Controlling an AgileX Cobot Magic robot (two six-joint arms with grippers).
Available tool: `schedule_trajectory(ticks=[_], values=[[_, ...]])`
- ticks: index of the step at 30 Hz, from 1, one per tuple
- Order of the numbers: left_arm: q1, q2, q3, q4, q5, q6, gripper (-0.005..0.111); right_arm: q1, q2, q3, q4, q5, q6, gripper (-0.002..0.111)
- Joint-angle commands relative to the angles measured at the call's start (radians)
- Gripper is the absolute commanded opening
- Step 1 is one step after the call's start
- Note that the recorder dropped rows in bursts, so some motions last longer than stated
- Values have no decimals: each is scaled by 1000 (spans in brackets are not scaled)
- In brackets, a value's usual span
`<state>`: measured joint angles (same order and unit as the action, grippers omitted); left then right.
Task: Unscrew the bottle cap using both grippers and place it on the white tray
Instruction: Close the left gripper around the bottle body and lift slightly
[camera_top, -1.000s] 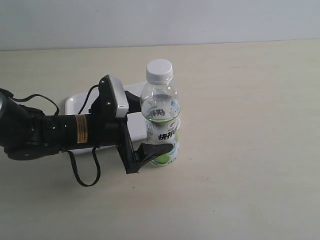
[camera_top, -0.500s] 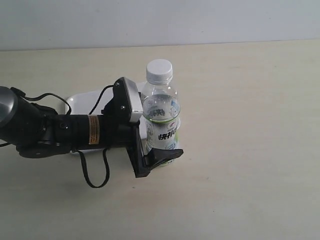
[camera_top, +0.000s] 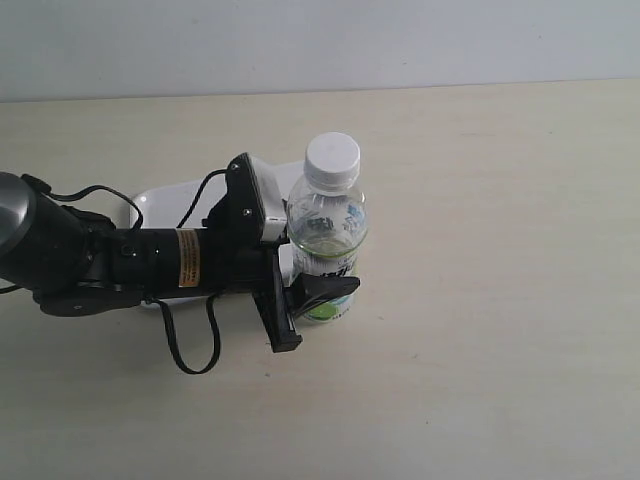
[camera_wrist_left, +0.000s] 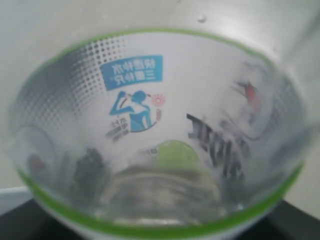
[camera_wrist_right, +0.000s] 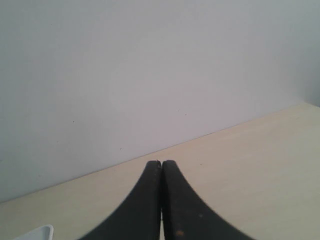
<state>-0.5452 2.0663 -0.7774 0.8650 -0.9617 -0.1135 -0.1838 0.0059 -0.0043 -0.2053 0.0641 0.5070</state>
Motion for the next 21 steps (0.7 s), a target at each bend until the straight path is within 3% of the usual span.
schedule_trajectory(ticks=[1, 11, 21], values=[[-1, 4, -8, -12, 9, 4, 0, 4, -6, 4, -4, -5, -8, 0], [-1, -19, -8, 24, -78, -153, 0, 4, -6, 4, -4, -5, -8, 0], [0, -19, -6, 64, -62, -211, 0, 4, -6, 4, -4, -5, -8, 0]])
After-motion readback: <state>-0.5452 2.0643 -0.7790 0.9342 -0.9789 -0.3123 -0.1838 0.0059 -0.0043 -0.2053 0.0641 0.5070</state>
